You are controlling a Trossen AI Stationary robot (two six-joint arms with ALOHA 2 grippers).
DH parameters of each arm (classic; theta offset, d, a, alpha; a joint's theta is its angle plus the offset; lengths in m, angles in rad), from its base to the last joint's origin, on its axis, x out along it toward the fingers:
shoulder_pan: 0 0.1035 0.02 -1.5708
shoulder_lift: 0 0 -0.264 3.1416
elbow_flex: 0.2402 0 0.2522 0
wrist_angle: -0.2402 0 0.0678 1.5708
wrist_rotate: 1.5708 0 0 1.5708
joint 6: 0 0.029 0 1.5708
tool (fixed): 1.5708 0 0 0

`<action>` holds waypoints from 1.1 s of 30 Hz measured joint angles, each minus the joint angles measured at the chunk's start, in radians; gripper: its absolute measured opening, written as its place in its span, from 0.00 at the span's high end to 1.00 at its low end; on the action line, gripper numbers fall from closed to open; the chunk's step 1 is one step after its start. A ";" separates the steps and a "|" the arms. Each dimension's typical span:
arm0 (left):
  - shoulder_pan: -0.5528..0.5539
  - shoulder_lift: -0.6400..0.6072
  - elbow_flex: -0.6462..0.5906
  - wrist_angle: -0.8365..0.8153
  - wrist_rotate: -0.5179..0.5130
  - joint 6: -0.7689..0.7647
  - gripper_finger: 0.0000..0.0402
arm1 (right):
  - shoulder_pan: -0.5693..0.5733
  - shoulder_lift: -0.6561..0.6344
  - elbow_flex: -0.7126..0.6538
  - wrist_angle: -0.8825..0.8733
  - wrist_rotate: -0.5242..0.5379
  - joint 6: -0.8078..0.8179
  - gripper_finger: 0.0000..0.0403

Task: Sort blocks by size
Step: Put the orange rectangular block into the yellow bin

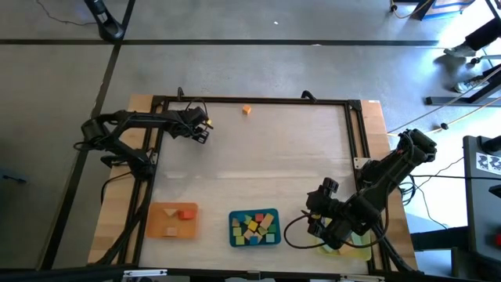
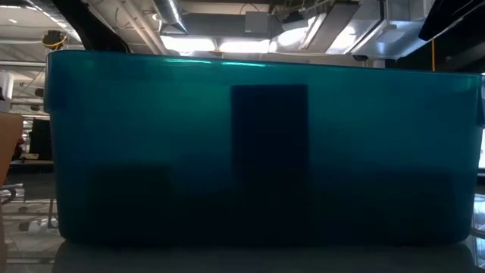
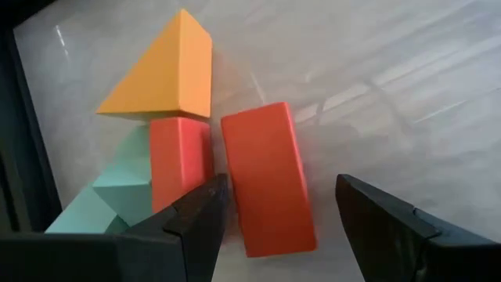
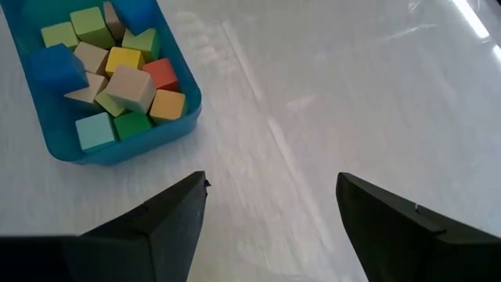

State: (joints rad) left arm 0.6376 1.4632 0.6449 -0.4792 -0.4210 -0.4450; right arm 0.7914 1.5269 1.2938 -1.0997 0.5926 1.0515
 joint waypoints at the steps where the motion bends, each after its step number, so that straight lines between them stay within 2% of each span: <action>1: 0.000 0.011 0.000 0.004 0.000 -0.001 0.44 | 0.000 0.000 0.000 0.001 0.000 -0.007 0.30; 10: -0.001 0.045 0.003 0.017 0.003 0.023 0.46 | 0.000 0.000 0.000 0.003 0.002 -0.010 0.30; 18: -0.002 0.047 0.002 0.022 0.023 0.056 0.68 | 0.000 0.000 0.000 0.011 0.000 -0.010 0.30; 21: -0.013 0.045 0.002 0.021 0.015 0.075 0.72 | 0.000 0.000 0.000 0.041 0.000 -0.010 0.30; 25: -0.053 0.008 -0.002 0.019 0.013 0.081 0.71 | 0.000 0.000 0.000 0.095 0.000 -0.010 0.30; 27: -0.086 -0.031 -0.005 0.006 0.048 0.081 0.69 | 0.000 0.000 0.000 0.115 0.006 -0.013 0.30; 33: -0.209 -0.179 0.000 0.021 0.067 0.065 0.70 | 0.000 0.001 0.000 0.122 0.127 -0.036 0.30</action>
State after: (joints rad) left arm 0.4291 1.2845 0.6453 -0.4582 -0.3538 -0.3801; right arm 0.7914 1.5276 1.2938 -0.9774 0.7194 1.0158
